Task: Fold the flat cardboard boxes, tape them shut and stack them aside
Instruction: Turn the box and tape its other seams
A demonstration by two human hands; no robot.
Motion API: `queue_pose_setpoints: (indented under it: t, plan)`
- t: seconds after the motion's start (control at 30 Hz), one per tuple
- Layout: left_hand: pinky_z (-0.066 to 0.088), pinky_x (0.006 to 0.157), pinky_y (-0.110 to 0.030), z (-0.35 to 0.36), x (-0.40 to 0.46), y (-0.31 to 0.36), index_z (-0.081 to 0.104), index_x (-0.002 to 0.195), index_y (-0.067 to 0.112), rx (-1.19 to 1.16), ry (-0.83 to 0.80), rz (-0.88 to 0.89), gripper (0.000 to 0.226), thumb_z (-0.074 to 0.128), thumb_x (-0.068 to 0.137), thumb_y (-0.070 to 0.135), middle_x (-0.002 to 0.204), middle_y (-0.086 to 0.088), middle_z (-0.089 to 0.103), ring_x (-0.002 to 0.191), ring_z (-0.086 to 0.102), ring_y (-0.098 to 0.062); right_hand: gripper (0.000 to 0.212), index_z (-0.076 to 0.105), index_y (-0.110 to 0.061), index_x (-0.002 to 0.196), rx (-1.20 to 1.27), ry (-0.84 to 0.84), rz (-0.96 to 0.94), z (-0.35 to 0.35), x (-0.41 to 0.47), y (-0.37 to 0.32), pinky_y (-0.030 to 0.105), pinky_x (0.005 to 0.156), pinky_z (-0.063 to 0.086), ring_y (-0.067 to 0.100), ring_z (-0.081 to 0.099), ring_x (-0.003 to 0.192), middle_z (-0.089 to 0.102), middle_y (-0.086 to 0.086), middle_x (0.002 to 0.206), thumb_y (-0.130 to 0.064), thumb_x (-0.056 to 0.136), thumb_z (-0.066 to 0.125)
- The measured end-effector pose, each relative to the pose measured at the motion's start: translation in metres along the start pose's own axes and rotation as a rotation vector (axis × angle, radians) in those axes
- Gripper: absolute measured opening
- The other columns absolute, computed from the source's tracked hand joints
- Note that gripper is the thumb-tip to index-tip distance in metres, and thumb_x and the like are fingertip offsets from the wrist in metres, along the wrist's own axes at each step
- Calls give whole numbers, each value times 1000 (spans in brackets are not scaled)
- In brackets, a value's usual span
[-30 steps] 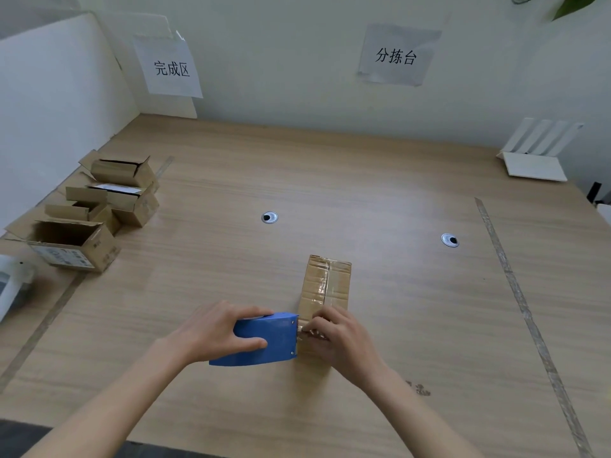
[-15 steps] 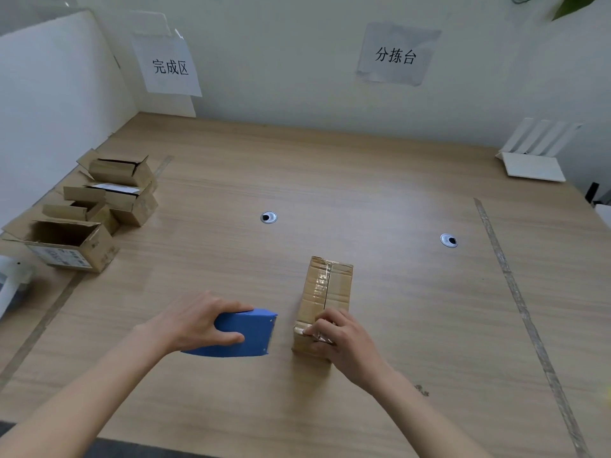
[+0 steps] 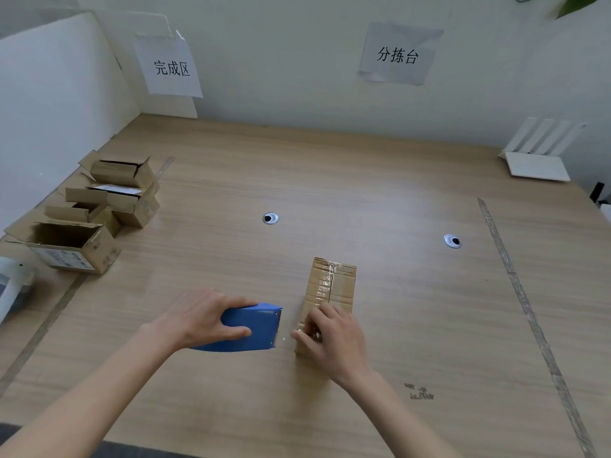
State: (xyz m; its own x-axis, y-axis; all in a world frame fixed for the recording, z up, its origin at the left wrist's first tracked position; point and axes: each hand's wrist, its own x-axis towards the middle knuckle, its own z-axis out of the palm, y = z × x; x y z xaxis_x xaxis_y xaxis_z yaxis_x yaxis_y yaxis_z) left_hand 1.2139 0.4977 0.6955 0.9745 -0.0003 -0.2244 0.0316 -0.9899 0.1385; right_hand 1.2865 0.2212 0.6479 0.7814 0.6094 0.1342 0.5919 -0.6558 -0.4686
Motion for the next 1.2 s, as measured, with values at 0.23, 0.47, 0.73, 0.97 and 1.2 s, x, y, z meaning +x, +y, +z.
queue_pose_setpoints:
  t: [0.23,0.47,0.73,0.97,1.2]
  plan:
    - [51,71,-29,16,9,13,46,135,60,-30,12,-32,61,43,75,73,100,22,70,83,61,-4,32,49,-29,75,0,24,58,12,2,1,31,75,43,11,49,82,50,-13,82,-59,82,59]
    - [32,54,-22,29,17,30,51,133,57,-15,84,-12,64,44,72,74,92,18,71,67,46,-4,30,43,-34,76,62,42,63,19,-2,14,30,73,41,9,44,81,43,-17,81,-59,82,59]
    - [40,56,-30,19,30,46,54,132,50,64,13,-12,61,44,75,70,90,10,71,73,58,-14,32,36,-36,76,-31,66,93,30,-3,10,28,69,31,9,39,79,36,-17,82,-57,79,59]
    - [35,67,-33,17,32,60,60,123,37,220,-8,-31,45,51,85,59,100,3,71,91,65,-23,28,40,-33,78,-60,20,100,26,1,1,29,73,32,11,39,81,37,-16,84,-58,81,52]
    - [37,70,-34,63,13,52,61,120,34,161,-17,-141,47,52,81,58,106,-3,71,100,65,-29,26,42,-34,76,-61,13,99,27,7,-4,30,75,37,9,42,80,41,-16,82,-56,79,55]
